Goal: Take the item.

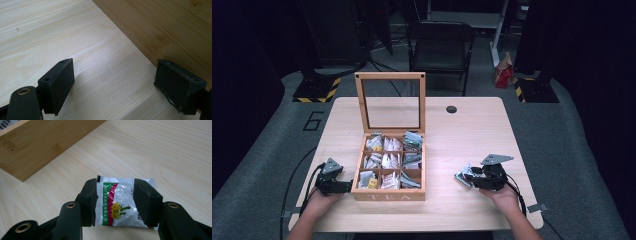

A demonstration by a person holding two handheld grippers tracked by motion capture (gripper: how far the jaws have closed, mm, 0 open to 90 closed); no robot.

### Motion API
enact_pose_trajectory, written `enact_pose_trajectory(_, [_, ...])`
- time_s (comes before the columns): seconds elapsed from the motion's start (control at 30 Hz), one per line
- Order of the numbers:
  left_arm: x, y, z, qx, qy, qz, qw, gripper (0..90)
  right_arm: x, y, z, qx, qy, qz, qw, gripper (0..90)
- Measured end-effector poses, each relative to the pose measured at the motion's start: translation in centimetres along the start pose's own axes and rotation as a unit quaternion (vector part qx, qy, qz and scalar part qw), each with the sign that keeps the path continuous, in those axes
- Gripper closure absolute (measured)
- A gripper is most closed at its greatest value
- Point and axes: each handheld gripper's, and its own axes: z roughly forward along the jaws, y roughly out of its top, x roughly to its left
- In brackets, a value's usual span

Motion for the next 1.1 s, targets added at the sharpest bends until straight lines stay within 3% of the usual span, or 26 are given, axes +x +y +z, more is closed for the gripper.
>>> enact_pose_trajectory(0.33, [0.0, 0.0, 0.0, 0.000, 0.000, 0.000, 1.0000, 15.7, -1.2, -0.1, -1.0, -0.020, -0.030, 0.021, 0.9991, 50.2])
enact_pose_trajectory(0.53, [0.0, 0.0, 0.0, 0.000, 0.000, 0.000, 1.0000, 15.7, -2.0, -0.6, -1.1, -0.014, -0.048, 0.029, 0.9984, 49.2])
enact_pose_trajectory(0.93, [0.0, 0.0, 0.0, 0.000, 0.000, 0.000, 1.0000, 15.7, -3.6, -1.6, -0.8, 0.007, -0.073, 0.071, 0.9947, 45.8])
enact_pose_trajectory(1.1, [0.0, 0.0, 0.0, 0.000, 0.000, 0.000, 1.0000, 15.7, -3.9, -1.7, -0.6, 0.013, -0.076, 0.066, 0.9948, 45.7])
